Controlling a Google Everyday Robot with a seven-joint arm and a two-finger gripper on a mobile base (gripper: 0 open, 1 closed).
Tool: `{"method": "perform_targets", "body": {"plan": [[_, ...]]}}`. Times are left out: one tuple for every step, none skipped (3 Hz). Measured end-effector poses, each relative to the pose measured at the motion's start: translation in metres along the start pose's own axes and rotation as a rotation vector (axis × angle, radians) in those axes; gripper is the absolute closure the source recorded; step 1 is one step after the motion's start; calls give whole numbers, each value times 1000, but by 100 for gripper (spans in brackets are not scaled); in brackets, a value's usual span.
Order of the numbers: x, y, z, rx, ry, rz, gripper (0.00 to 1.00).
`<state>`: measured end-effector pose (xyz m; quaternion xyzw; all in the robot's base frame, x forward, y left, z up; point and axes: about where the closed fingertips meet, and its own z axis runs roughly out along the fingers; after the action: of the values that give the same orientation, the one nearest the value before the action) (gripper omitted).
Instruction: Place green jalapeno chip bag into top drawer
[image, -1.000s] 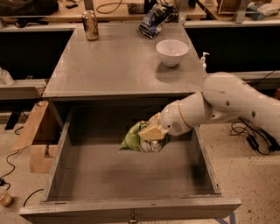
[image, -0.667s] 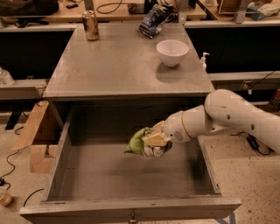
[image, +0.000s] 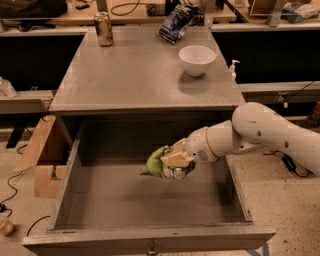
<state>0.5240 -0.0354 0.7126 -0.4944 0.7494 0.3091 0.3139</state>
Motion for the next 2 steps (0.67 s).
{"method": "perform_targets", "body": {"plan": [[0,1,1,-3,1,-1,37],[-1,2,3,-7,1,-2,14]]}}
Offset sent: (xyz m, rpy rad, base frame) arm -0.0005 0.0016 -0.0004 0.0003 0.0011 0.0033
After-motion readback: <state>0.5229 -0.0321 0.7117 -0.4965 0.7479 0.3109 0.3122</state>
